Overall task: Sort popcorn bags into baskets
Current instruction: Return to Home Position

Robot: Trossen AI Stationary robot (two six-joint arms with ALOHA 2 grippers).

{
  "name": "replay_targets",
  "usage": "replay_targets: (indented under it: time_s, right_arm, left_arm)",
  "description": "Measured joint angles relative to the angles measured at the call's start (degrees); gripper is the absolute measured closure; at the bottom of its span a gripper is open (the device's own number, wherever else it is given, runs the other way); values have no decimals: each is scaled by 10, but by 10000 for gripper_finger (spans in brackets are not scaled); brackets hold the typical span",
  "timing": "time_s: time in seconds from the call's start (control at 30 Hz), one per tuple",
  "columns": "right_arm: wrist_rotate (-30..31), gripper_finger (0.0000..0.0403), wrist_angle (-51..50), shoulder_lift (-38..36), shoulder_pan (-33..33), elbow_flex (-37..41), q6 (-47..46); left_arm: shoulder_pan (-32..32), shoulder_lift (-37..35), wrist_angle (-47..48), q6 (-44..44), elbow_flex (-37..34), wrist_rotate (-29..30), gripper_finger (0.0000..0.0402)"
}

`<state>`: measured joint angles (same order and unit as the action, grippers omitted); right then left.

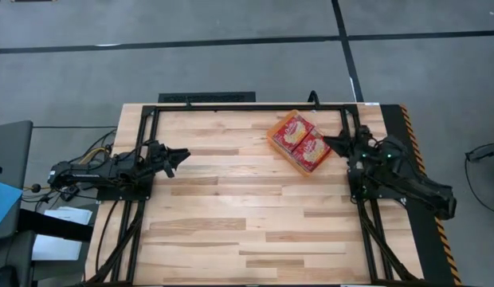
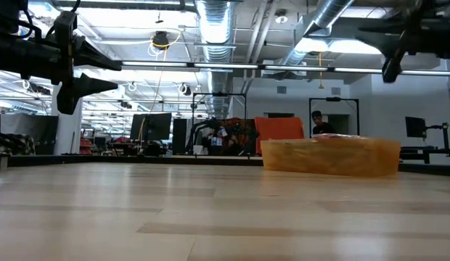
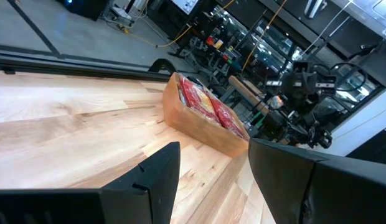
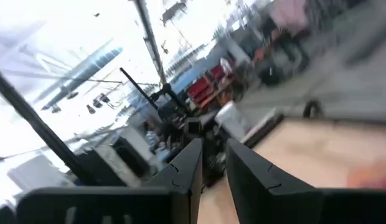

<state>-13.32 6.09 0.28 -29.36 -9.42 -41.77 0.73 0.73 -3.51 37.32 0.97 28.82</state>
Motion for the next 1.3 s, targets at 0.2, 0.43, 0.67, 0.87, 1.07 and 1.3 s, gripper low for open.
replay_targets:
  time_s: [0.2,0.43,0.67,0.87,1.07,1.3]
  right_arm:
    - [-1,305,-2,0,29,29,-119]
    - [-2,305,-83,0,54,42,-120]
    - [-1,305,-195,1,58,40,-119]
    - [-1,305,-220,1,58,37,-118]
    - [-1,305,-221,1,58,37,-118]
    - [-1,305,-222,1,58,37,-118]
  left_arm:
    - [0,0,0,0,0,0,221]
    - [0,0,0,0,0,0,221]
    - [0,0,0,0,0,0,221]
    - [0,0,0,0,0,0,221]
    - [0,0,0,0,0,0,221]
    - [0,0,0,0,0,0,221]
